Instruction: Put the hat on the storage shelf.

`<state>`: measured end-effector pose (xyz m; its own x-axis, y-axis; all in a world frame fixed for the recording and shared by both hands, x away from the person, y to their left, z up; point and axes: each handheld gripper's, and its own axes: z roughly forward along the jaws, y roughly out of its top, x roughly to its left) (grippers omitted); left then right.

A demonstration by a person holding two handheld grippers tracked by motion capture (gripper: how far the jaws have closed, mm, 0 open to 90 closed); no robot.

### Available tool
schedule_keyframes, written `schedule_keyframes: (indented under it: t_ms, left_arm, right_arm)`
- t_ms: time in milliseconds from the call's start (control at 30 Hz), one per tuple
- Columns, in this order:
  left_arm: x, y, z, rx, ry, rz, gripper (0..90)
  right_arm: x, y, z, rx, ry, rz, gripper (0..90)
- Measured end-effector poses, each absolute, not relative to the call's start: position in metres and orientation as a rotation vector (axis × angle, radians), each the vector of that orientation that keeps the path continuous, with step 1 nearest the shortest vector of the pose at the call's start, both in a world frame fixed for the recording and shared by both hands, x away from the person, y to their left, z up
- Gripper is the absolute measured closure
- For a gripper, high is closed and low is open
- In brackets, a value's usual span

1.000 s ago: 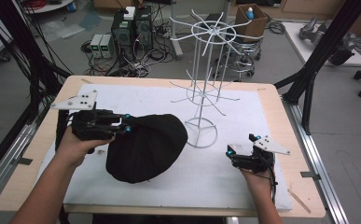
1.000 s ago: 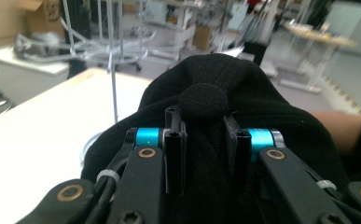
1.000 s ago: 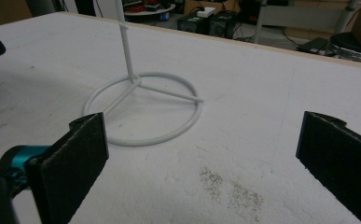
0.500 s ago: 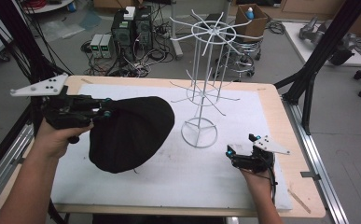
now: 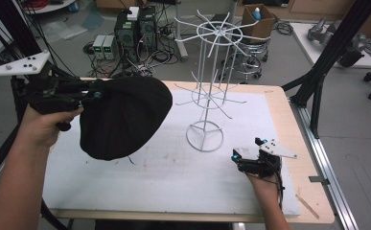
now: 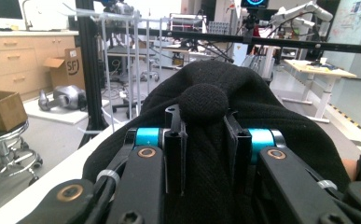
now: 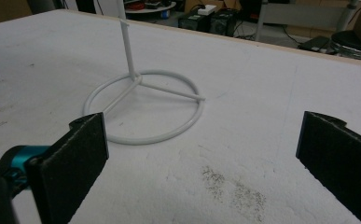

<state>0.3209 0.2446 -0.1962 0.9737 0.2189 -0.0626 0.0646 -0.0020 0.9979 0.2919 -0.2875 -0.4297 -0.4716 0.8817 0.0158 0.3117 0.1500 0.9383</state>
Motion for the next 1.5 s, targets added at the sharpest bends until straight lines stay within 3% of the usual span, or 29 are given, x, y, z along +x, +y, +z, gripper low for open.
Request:
schedule_keyframes:
  t_ms: [367, 967, 1500]
  left_arm:
    - [0.341, 0.241, -0.173, 1.532, 0.22, 0.108, 74.2]
    - [0.358, 0.246, -0.129, 1.488, 0.263, 0.199, 74.3]
    - [0.379, 0.215, -0.099, 1.486, 0.281, 0.236, 74.2]
  right_arm:
    - [0.292, -0.288, -0.43, 1.148, 1.871, 1.326, 1.1]
    - [0.292, -0.288, -0.43, 1.145, 1.874, 1.323, 1.1]
    - [0.292, -0.288, -0.43, 1.137, 1.873, 1.325, 1.1]
